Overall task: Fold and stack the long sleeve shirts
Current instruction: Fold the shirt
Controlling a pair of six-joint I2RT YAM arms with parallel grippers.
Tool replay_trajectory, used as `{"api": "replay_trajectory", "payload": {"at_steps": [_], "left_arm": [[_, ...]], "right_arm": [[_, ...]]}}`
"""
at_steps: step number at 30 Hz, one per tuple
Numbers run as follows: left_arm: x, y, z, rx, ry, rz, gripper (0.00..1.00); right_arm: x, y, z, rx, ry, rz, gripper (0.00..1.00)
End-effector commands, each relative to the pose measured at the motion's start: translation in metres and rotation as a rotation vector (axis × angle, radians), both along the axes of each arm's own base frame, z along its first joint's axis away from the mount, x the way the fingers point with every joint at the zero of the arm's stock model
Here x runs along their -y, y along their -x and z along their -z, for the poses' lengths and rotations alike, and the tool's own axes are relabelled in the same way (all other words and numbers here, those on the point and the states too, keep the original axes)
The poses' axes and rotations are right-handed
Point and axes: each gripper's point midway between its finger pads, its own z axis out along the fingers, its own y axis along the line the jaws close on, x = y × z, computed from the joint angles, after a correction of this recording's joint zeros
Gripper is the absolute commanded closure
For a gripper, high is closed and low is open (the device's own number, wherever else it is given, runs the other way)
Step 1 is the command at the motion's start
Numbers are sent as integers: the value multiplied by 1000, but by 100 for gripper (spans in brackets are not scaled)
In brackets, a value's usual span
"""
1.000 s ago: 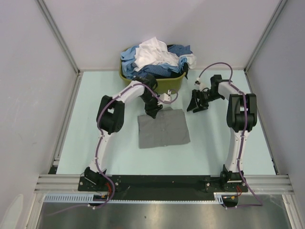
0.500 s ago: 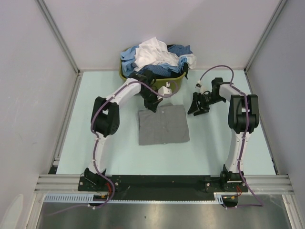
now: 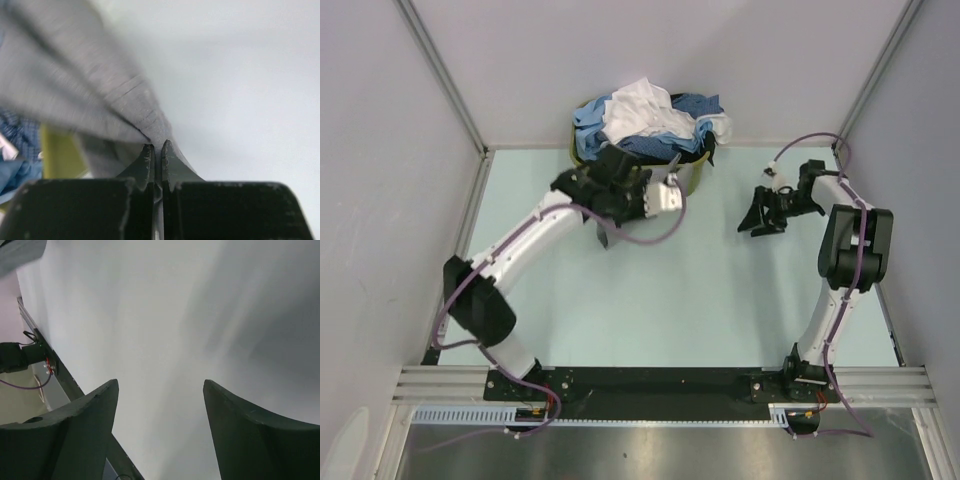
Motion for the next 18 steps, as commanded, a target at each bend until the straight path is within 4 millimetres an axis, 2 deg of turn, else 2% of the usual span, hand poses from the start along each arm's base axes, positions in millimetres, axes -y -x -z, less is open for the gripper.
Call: {"api": "replay_trajectory", "payload": {"at_steps": [1,3,4,5,6,7,8,9,10,12,13,15,17,18], "left_arm": [[38,80,62,-10,-87,113,100],[47,113,91,-49,-90,102,100],[45,152,128,-114,-150,156,99],[48,169,139,-160,-150,150,79],[54,180,149,-187,-142,151,66],[61,194,151,-234,-123,121,52],[70,199,146,-273,-91,111,16],[75,200,140,-302,-71,85,5],[91,195,116,-320,-2,55,4],[102,200,88,-392,82,61,2],[104,190,64,-412,157,21,1],[94,176,39,-479,253,-3,1],[79,158,37,-503,290,-52,3],[62,139,44,-514,300,-109,4]], "right_arm": [[18,22,-14,-30,-27,28,26],[28,28,-14,-32,-20,40,25],[30,35,-14,-53,-17,41,25],[32,38,-13,-60,-9,40,25],[36,41,-12,-65,7,38,24],[36,48,-11,-89,13,34,24],[37,50,-10,-104,16,38,23],[38,54,-11,-121,9,48,23],[36,56,-11,-157,-4,74,23],[29,66,-8,-222,-50,99,21],[26,68,-6,-275,-74,132,20],[15,78,-2,-349,-150,149,19],[5,86,6,-385,-166,140,19],[1,89,11,-390,-148,126,19]]}}
